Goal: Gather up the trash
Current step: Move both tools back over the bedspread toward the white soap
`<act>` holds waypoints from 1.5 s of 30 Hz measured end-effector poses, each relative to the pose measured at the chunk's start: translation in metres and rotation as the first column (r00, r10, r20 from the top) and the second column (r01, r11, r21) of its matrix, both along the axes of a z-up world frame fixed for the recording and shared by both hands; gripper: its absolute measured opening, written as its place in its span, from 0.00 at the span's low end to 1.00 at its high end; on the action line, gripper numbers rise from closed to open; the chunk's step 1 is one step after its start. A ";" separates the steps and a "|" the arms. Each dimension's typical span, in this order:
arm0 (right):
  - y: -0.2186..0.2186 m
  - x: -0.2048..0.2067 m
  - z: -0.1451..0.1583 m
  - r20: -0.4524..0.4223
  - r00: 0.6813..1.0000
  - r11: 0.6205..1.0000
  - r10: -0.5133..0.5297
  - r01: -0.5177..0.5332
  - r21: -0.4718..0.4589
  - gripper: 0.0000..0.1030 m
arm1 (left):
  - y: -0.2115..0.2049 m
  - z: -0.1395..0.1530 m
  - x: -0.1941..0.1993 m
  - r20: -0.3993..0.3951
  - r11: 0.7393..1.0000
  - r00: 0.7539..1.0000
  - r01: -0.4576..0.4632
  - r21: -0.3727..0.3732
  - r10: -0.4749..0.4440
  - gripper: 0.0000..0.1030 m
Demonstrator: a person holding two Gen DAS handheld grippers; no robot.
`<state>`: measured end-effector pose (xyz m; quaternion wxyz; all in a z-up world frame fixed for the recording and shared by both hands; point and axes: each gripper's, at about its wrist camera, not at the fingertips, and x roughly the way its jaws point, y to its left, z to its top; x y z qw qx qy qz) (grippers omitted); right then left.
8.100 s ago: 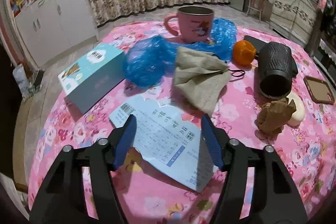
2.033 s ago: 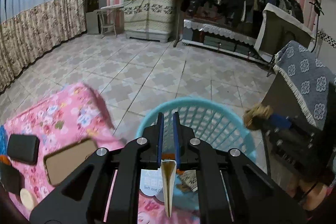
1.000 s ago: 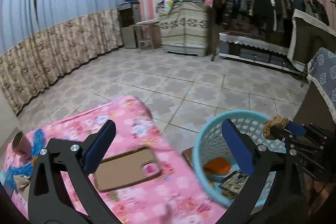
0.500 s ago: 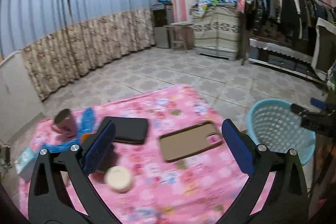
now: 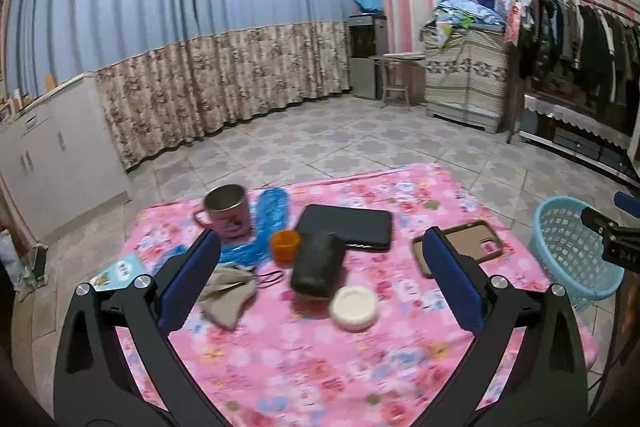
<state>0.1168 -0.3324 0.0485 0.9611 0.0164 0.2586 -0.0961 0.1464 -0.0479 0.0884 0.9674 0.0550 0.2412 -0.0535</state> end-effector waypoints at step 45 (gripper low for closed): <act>0.194 0.091 -0.101 -0.223 0.942 0.963 0.252 -0.267 -0.039 0.90 | 0.191 -0.122 0.054 -0.205 0.950 0.934 -0.307 -0.052 0.291 0.95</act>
